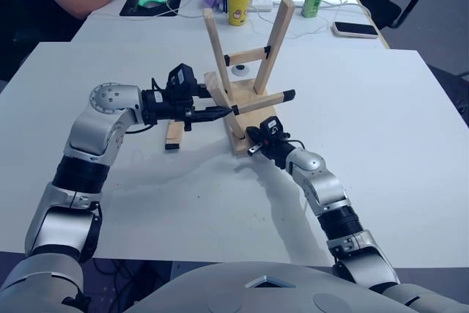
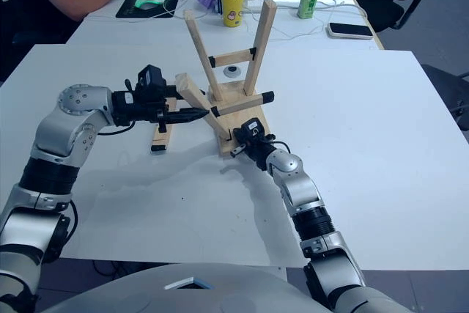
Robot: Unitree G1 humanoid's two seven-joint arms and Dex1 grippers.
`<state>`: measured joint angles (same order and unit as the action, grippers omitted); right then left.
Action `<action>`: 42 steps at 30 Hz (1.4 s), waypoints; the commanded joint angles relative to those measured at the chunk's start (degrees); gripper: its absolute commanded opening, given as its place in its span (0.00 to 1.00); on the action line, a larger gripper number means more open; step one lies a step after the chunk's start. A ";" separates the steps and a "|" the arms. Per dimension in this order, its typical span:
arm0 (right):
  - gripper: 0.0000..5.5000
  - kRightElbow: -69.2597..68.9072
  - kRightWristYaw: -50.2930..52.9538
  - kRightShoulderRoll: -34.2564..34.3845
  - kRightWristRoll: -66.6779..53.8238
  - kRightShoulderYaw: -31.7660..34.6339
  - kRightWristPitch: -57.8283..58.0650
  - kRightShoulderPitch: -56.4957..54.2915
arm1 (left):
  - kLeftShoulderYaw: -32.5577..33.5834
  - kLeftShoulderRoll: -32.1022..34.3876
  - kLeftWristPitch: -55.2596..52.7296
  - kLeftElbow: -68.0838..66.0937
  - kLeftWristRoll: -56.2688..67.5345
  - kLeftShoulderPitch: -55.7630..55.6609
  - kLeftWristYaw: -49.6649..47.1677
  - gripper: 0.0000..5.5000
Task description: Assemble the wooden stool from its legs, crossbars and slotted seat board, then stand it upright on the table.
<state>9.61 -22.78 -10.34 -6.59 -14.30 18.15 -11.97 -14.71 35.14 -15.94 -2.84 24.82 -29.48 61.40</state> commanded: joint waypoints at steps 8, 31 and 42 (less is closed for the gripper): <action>0.00 4.29 -0.45 -0.25 1.96 -1.21 6.47 2.79 | -7.35 -5.03 -11.13 -11.78 -5.91 3.89 -3.06 0.37; 0.00 8.74 4.26 1.58 2.99 4.02 1.65 1.29 | -10.01 -5.09 -6.49 -24.77 -8.70 2.64 -6.25 0.37; 0.00 8.98 4.94 1.27 3.79 3.83 1.10 1.52 | -10.35 -5.14 -2.11 -26.47 -10.03 3.05 -6.73 0.37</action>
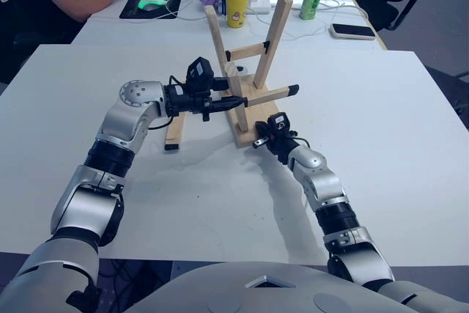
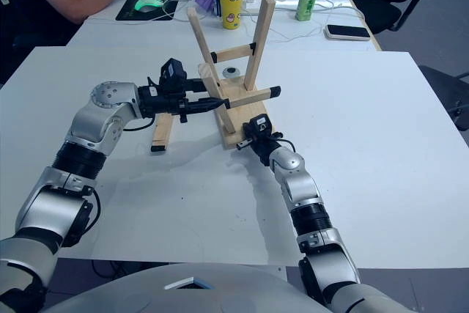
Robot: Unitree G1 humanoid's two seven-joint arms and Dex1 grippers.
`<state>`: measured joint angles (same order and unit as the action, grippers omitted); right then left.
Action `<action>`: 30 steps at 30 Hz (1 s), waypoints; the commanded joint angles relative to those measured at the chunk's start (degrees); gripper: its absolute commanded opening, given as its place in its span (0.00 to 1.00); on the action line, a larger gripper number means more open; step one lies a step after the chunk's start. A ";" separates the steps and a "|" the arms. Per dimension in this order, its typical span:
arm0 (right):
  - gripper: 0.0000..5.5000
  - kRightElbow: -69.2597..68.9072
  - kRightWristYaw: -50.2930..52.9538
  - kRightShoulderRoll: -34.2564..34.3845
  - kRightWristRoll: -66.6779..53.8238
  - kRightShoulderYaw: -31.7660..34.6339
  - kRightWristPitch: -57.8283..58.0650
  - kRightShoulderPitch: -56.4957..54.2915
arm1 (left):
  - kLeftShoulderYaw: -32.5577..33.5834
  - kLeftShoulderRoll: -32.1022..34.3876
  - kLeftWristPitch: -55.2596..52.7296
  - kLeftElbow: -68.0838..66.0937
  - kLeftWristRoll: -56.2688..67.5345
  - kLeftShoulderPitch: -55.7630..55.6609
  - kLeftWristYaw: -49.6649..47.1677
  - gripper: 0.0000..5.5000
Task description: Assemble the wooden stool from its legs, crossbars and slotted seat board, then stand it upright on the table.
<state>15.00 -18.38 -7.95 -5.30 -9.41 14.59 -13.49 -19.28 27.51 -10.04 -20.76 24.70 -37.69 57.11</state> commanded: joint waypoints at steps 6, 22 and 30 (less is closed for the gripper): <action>0.00 4.60 -0.82 -1.83 3.67 -3.95 8.56 4.32 | -0.76 2.05 -5.42 -5.76 -6.50 10.31 -3.05 0.47; 0.00 4.23 -1.27 -2.61 2.69 -4.35 8.79 4.82 | 31.59 -0.93 -15.70 25.73 20.13 14.22 -13.86 0.68; 0.00 5.65 -2.15 -2.52 2.93 -5.58 8.15 4.92 | 31.23 -9.96 -19.58 38.62 36.74 -10.21 -31.74 0.43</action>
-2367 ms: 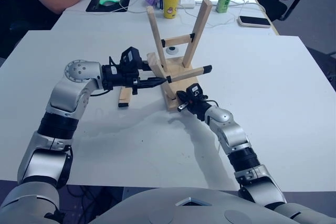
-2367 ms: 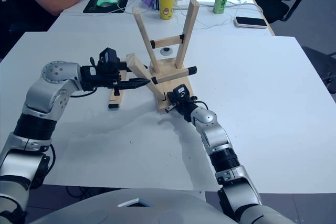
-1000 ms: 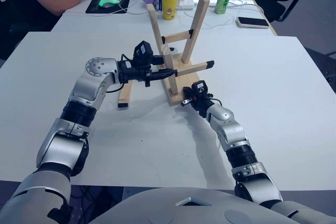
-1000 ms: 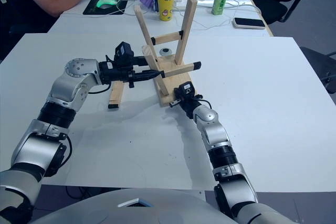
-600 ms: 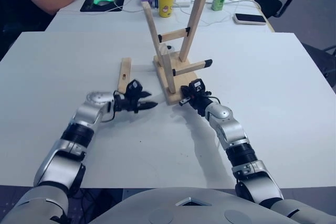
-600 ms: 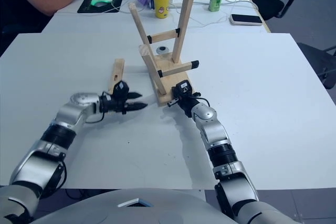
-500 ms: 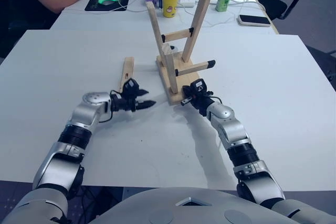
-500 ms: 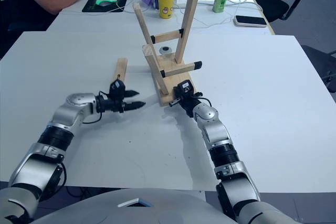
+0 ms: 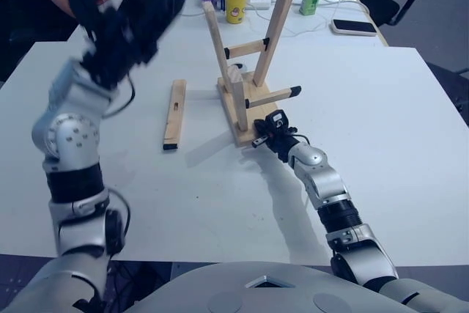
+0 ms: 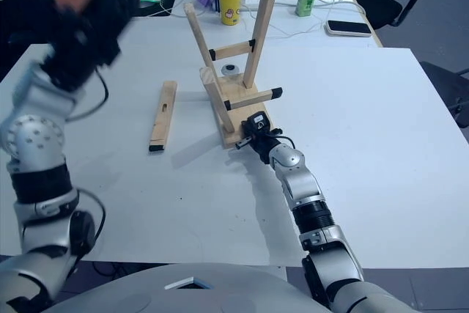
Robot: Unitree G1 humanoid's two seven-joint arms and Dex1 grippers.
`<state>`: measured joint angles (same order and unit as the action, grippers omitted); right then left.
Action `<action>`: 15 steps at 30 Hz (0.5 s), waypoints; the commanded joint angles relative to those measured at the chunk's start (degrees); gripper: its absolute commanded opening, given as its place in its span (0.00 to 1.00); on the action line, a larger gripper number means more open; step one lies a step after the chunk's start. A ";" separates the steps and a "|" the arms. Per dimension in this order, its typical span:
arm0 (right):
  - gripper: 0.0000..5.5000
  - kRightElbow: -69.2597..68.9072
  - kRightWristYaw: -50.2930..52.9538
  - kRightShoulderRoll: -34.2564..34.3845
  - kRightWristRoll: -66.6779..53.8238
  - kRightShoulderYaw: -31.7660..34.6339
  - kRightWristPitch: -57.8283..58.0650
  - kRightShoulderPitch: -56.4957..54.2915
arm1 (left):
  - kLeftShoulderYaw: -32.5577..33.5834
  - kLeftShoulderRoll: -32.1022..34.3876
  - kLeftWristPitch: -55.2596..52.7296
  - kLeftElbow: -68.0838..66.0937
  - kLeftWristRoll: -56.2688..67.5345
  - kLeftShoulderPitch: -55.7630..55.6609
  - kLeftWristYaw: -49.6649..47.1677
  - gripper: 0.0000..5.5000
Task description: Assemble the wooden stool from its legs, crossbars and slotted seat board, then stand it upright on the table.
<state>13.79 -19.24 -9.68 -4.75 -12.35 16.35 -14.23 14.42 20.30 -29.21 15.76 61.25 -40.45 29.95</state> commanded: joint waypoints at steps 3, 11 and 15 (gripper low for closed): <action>0.00 7.42 -1.41 -0.64 2.43 -2.85 6.10 5.38 | -5.12 -4.69 0.70 0.71 -2.88 -9.29 -5.13 0.35; 0.00 8.50 -2.15 -0.21 2.65 -3.77 5.79 4.30 | -36.86 -1.84 -10.06 -21.75 -33.14 8.62 -8.44 0.13; 0.00 8.41 -2.47 -0.50 2.46 -3.59 5.95 4.05 | -31.52 -4.36 -3.56 -21.28 -36.10 8.61 -11.57 0.02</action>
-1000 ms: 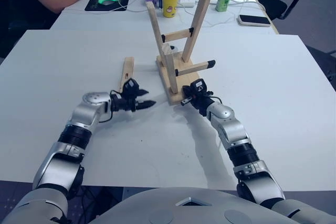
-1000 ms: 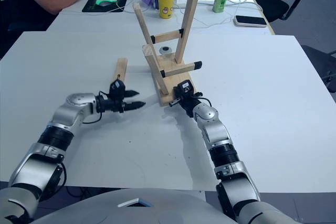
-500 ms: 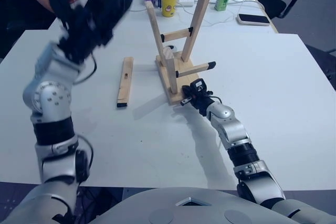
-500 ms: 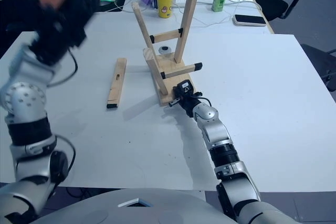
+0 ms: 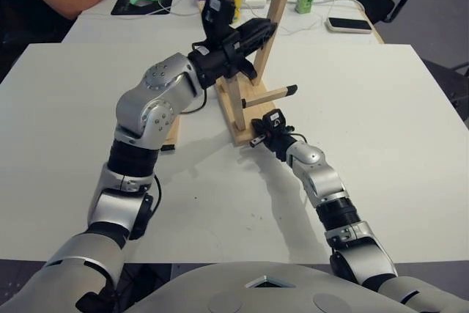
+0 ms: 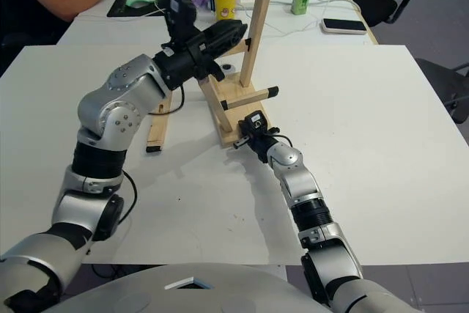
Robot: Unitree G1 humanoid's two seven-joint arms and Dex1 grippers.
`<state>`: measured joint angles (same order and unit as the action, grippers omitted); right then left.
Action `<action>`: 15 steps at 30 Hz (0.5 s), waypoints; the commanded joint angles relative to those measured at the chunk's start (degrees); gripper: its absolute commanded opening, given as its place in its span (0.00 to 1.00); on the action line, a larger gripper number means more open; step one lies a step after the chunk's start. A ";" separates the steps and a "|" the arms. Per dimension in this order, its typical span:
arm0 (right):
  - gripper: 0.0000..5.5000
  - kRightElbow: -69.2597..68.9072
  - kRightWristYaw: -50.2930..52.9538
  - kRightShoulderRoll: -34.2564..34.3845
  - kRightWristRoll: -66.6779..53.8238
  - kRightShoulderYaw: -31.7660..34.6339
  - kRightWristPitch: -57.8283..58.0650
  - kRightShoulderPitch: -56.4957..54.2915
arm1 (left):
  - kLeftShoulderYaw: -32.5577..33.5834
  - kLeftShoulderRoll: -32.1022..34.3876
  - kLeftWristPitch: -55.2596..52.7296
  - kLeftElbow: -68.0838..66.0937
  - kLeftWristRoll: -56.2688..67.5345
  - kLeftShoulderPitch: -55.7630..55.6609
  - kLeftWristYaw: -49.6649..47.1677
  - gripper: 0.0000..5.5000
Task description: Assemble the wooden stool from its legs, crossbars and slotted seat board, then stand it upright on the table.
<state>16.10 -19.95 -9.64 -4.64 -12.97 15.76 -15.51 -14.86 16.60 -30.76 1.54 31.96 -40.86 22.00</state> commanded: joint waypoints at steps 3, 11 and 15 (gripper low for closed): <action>0.00 5.86 -1.59 -0.59 2.14 -2.80 6.54 5.69 | 7.61 -3.69 10.63 -3.96 -8.43 4.35 -9.08 0.01; 0.00 2.68 -2.08 0.43 0.22 -0.44 -0.94 5.60 | 15.46 -4.79 18.00 7.26 -14.84 9.49 -15.98 0.07; 0.00 1.27 -4.89 -0.18 1.42 -3.94 3.12 6.24 | 16.81 -4.09 13.19 6.13 -17.98 18.63 -18.96 0.19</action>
<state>15.10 -22.19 -9.45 -4.96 -13.18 12.28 -13.37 1.05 11.84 -15.18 8.27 16.29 -26.59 4.60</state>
